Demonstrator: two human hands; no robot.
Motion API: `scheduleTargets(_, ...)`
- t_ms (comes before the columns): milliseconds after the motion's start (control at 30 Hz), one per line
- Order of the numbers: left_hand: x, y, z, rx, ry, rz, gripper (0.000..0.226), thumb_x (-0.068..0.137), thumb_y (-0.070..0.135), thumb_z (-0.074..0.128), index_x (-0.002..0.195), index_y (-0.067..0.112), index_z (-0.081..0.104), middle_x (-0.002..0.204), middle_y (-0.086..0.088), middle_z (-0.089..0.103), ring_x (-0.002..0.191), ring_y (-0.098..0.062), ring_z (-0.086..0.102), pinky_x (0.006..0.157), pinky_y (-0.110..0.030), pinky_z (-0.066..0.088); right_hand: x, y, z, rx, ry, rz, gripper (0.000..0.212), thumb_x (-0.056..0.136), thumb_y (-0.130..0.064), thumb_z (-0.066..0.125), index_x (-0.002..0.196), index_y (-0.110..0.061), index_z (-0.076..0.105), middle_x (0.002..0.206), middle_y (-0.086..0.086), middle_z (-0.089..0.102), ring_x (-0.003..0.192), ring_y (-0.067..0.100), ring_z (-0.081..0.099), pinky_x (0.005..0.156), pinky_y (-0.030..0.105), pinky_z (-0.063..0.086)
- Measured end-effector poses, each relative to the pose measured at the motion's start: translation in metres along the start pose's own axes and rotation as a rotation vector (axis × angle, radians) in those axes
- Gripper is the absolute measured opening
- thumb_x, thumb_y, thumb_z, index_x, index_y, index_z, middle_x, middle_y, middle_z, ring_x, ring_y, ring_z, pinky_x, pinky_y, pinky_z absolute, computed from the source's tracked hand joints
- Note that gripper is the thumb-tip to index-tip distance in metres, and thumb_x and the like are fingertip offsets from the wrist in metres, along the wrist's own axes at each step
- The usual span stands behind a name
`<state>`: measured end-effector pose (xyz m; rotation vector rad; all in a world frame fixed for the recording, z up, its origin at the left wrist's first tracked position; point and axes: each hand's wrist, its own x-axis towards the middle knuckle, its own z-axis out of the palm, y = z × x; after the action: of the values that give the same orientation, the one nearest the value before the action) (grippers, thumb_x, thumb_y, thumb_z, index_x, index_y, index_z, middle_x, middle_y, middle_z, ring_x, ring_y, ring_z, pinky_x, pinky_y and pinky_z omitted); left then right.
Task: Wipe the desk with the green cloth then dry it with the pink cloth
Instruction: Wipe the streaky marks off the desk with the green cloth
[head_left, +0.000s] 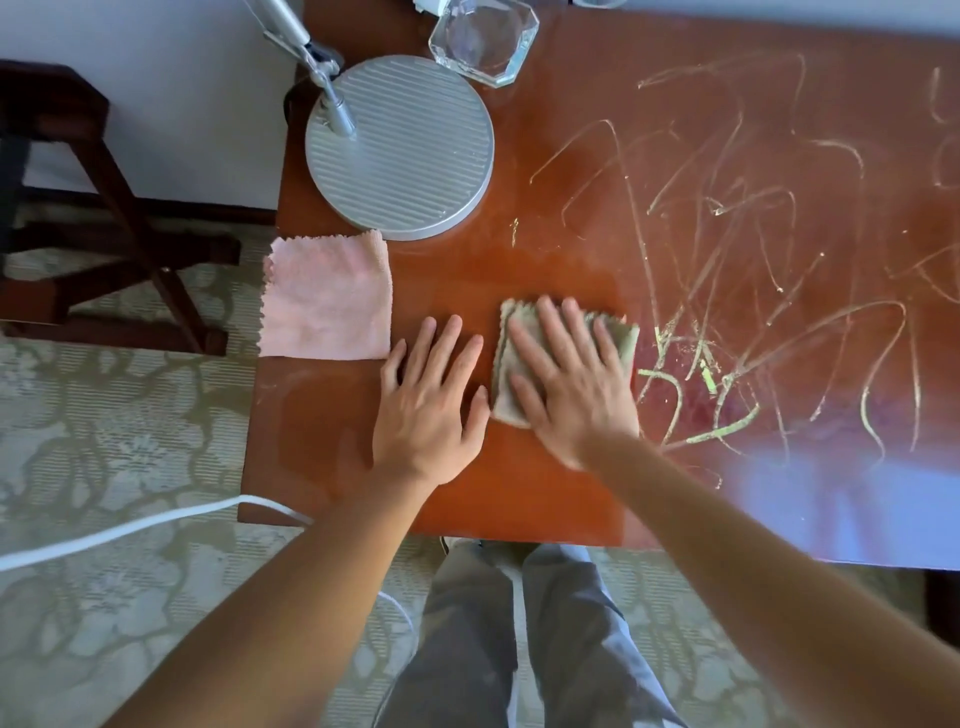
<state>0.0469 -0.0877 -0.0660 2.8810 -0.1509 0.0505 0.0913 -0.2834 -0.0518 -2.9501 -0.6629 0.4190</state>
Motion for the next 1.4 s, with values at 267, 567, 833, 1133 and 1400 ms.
scheduleTargets(267,0.000,0.001,0.001,0.002,0.045,-0.010,0.053,0.099,0.040,0.047,0.149,0.021,0.051,0.162,-0.005,0.039,0.153,-0.027,0.030,0.123,-0.050,0.023,0.128,0.034,-0.043,-0.001,0.025,0.120,0.064,0.104,-0.058,0.007,0.164,-0.035,0.005,0.173,0.002,-0.002,0.158,0.025,-0.009,0.127,0.047,-0.006)
scheduleTargets(567,0.000,0.000,0.001,0.023,0.041,-0.001,0.048,0.101,0.040,0.044,0.138,0.012,0.059,0.158,-0.009,0.044,0.151,-0.030,0.033,0.122,-0.052,0.025,0.048,-0.006,-0.019,-0.060,-0.081,-0.249,0.059,0.107,-0.049,0.007,0.164,-0.033,0.008,0.172,0.005,0.004,0.159,0.029,-0.004,0.128,0.051,0.000)
scheduleTargets(833,0.001,0.002,0.000,0.017,0.035,-0.028,0.051,0.098,0.040,0.049,0.145,0.021,0.054,0.161,-0.004,0.040,0.152,-0.026,0.031,0.122,-0.047,0.023,0.164,0.048,-0.056,-0.074,0.001,-0.047,0.065,0.103,-0.059,0.005,0.164,-0.035,0.006,0.173,0.002,-0.003,0.159,0.025,-0.008,0.128,0.048,-0.004)
scheduleTargets(1133,0.029,0.021,-0.009,0.089,-0.025,-0.104,0.051,0.095,0.042,0.048,0.137,0.015,0.059,0.149,-0.011,0.053,0.140,-0.030,0.046,0.110,-0.053,0.034,0.061,0.038,-0.030,-0.066,-0.061,-0.224,0.065,0.105,-0.058,0.008,0.164,-0.029,0.008,0.172,0.006,0.001,0.158,0.028,-0.008,0.128,0.049,-0.003)
scheduleTargets(1400,0.120,0.077,0.009,0.009,-0.052,-0.286,0.057,0.099,0.044,0.037,0.150,0.019,0.046,0.164,-0.010,0.033,0.155,-0.033,0.021,0.123,-0.057,0.015,0.188,0.099,-0.068,-0.092,0.003,-0.081,0.069,0.100,-0.062,-0.001,0.163,-0.035,0.000,0.173,0.002,-0.004,0.158,0.026,-0.008,0.128,0.049,-0.002)
